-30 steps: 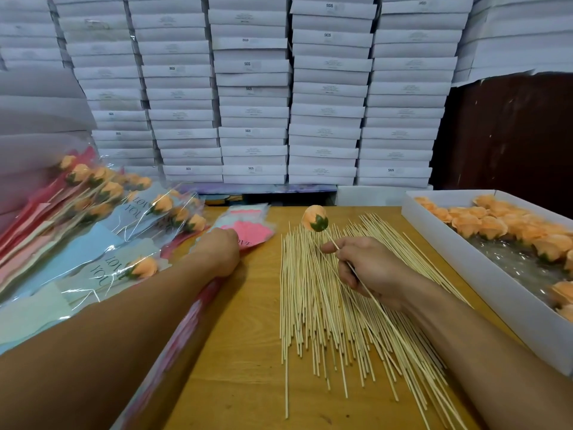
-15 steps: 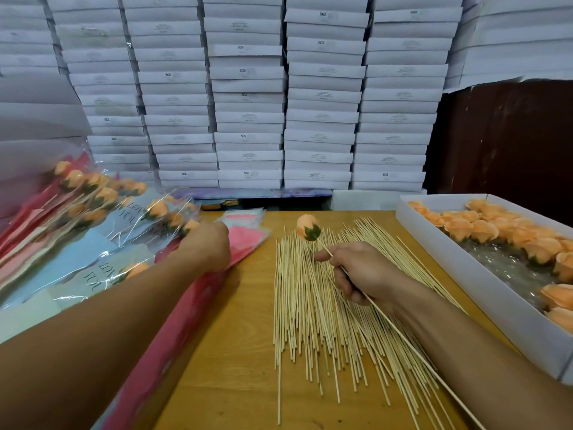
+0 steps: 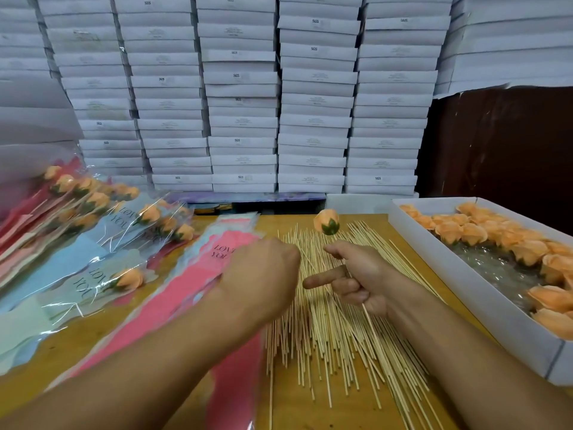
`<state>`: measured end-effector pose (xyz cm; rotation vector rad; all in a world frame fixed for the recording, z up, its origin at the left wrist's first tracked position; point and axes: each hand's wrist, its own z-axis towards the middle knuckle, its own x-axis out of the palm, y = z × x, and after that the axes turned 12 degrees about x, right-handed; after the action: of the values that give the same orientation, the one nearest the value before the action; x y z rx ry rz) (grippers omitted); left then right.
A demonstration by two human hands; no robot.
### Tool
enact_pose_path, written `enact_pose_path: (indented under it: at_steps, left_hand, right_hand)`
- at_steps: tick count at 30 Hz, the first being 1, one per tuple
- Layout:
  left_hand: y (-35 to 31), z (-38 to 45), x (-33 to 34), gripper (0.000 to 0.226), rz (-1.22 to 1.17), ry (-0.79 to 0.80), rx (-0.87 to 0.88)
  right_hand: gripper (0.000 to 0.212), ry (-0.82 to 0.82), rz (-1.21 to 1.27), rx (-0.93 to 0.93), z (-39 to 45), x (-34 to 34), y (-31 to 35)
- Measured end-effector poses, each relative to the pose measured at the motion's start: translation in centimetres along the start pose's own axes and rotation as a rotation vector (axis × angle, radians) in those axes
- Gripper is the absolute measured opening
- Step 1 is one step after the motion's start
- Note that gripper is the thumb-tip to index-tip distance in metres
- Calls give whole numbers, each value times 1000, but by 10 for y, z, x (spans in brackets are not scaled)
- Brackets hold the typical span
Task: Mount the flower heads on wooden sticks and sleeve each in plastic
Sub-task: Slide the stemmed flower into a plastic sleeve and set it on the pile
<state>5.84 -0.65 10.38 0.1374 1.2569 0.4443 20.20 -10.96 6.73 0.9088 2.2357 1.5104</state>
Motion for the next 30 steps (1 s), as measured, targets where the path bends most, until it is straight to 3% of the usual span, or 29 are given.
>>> enact_pose_path:
  at_steps: [2, 4, 7, 10, 13, 15, 17, 18, 19, 21, 23, 26, 30]
  left_hand:
    - [-22, -10, -7, 30, 6, -16, 100]
    - [-41, -20, -15, 9, -26, -11, 176]
    - [-57, -27, -21, 22, -17, -78, 225]
    - [-64, -33, -18, 17, -210, -123, 274]
    - [-49, -31, -15, 56, -383, -221, 149]
    - [-28, -17, -5, 54, -518, -284, -8]
    - [-5, 0, 13, 31, -642, -391, -180]
    - [7, 7, 21, 31, -680, -399, -258]
    - [16, 13, 29, 45, -725, -358, -311]
    - [26, 20, 43, 76, -995, -212, -419]
    - [29, 23, 52, 91, -1487, -115, -515]
    - [33, 18, 66, 71, -2088, -116, -514]
    - [31, 14, 75, 69, -2129, -265, -418]
  right_hand:
    - [31, -33, -36, -18, 2, -1, -2]
    - [34, -87, -70, -42, 4, -1, -5]
    - [24, -142, -49, -66, 9, -3, -8]
    - [30, -137, -27, -59, 9, -3, -7]
    - [32, -113, -12, -79, 5, -3, -5]
    - [32, -92, -20, -92, 1, -2, -4]
    - [31, -68, -18, -78, -3, -2, -2]
    - [32, -61, -12, -67, -4, -2, -1]
    - [33, -54, -1, -58, -5, -2, 0]
    - [33, -42, 14, -45, -8, -1, 1]
    - [32, -35, 11, -42, -9, -1, 1]
    - [30, -40, -3, -42, -8, 0, 1]
    - [30, -50, -13, -38, -4, -1, -1]
